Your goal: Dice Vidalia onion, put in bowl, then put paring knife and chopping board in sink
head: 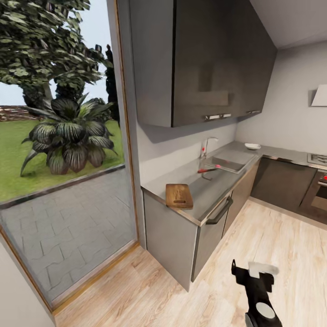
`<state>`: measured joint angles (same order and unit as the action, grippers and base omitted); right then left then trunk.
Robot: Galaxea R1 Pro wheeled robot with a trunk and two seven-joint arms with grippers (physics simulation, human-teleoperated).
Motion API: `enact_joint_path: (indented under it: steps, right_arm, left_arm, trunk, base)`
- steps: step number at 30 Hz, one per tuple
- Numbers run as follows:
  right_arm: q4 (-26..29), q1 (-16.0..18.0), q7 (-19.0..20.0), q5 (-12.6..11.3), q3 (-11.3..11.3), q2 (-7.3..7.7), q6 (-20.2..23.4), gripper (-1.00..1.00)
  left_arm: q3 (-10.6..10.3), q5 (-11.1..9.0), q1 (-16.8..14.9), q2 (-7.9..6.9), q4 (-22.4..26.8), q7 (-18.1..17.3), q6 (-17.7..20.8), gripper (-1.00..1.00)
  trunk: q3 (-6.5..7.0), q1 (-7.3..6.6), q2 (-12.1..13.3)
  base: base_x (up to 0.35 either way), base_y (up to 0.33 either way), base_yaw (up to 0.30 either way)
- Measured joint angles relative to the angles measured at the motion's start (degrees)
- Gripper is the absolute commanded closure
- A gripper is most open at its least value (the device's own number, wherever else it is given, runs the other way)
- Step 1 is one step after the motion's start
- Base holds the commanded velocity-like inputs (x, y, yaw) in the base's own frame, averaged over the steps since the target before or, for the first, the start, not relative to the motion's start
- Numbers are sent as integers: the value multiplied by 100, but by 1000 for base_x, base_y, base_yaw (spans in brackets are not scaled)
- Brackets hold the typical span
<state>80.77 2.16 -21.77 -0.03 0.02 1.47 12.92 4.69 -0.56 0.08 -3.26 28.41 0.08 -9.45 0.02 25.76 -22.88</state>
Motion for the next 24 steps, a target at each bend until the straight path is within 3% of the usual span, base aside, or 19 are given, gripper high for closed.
enact_joint_path:
  steps: [2, 3, 7, 9, 12, 14, 20, 24]
  right_arm:
    - [239, 194, -75, -6, 4, -11, 252, -100]
    - [401, 599, -166, -10, 10, -126, 826, -100]
    - [476, 1343, -226, -7, 16, -427, 1640, -100]
    - [478, 1513, -239, -3, 19, -546, 1732, -100]
    - [480, 1811, -452, 19, 33, -855, 1882, -100]
    - [480, 1908, -599, 19, 58, -956, 2007, -100]
    - [459, 2197, -878, -2, 205, -1144, 2308, -100]
    - [455, 2249, -948, -2, 230, -1147, 2346, -100]
  left_arm:
    - [0, 0, 0, 0, -1, 0, 0, -100]
    - [0, 0, 0, 0, -3, 0, 0, -100]
    - [1, 0, 0, 1, -6, -5, 0, -100]
    - [2, 0, 0, 1, -4, -7, 0, -100]
    - [-3, 0, 0, 1, -7, -8, 0, -100]
    - [-4, 0, 0, 1, -9, -8, 0, -100]
    - [-6, 0, 0, 1, -11, -8, -1, -100]
    - [-7, 0, 0, 1, -11, -12, -6, -100]
  trunk:
    - [0, 0, 0]
    - [0, 0, -1]
    - [0, -1, 0]
    - [-1, -2, 0]
    - [-1, -2, 0]
    - [-1, -2, 0]
    - [-1, -2, 0]
    - [-1, -3, -1]
  base:
    - [0, 0, 0]
    - [0, 18, 0]
    - [80, 129, 0]
    - [146, 202, 0]
    - [172, 226, 0]
    - [181, 232, 0]
    - [204, 225, 0]
    - [251, 111, 0]
